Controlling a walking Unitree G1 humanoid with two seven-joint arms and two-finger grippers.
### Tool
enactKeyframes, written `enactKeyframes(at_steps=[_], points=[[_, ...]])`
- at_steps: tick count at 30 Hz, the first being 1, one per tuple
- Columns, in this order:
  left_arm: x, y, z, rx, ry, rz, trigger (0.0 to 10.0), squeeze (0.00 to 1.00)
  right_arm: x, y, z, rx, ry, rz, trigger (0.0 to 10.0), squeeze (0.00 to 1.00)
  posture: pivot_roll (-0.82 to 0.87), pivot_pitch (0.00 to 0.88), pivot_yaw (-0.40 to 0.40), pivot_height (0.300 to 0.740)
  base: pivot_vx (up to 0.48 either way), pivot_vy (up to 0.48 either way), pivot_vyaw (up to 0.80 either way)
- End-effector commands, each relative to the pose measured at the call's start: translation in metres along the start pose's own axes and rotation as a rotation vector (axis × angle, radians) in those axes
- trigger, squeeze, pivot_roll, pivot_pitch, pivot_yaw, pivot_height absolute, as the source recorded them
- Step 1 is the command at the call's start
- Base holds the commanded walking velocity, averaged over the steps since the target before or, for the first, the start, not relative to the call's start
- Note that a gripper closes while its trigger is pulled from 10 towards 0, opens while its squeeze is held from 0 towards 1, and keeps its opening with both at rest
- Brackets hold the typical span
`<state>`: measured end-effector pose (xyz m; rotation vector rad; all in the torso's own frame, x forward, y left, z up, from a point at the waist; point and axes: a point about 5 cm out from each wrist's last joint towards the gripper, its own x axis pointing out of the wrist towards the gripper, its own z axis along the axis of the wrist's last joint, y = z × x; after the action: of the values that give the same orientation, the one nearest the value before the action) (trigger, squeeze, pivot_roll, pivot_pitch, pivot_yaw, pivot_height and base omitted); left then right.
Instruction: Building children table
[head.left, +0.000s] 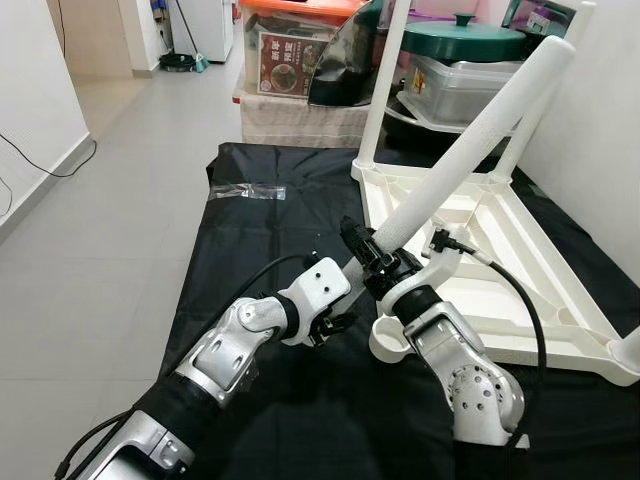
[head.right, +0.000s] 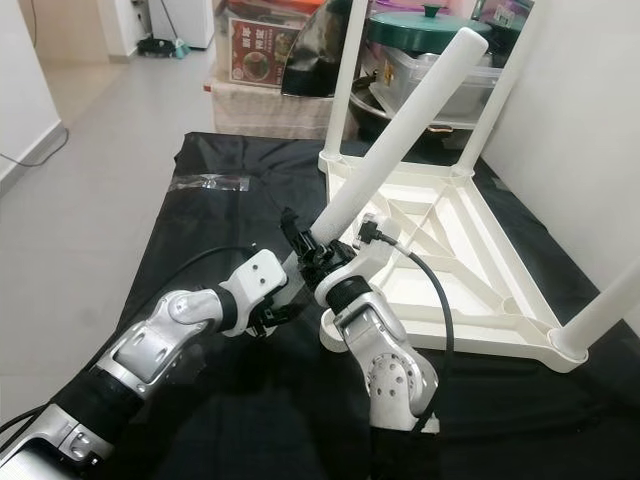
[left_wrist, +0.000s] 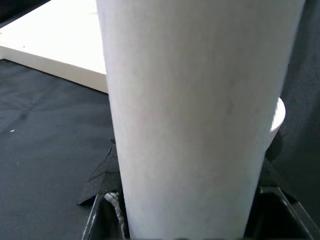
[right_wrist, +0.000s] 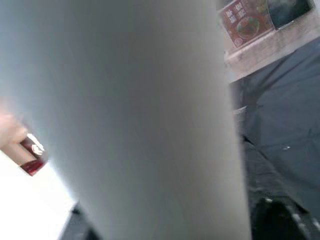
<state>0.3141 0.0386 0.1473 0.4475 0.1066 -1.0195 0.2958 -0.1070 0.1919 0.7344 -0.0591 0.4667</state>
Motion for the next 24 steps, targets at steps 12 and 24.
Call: enactKeyframes(at_steps=[12,24], points=[[0.010,-0.008,0.006,0.054,-0.030,-0.026,10.0,1.00,-0.003,0.005,-0.004,0.017,-0.004,0.020,0.0,0.00,0.11,0.000,-0.096,0.740,0.000,0.000,0.00],[-0.002,0.012,0.023,-0.072,-0.166,0.047,10.0,1.00,-0.005,-0.002,0.005,-0.049,-0.024,0.006,0.0,0.00,0.11,0.000,-0.099,0.740,0.000,0.000,0.00]])
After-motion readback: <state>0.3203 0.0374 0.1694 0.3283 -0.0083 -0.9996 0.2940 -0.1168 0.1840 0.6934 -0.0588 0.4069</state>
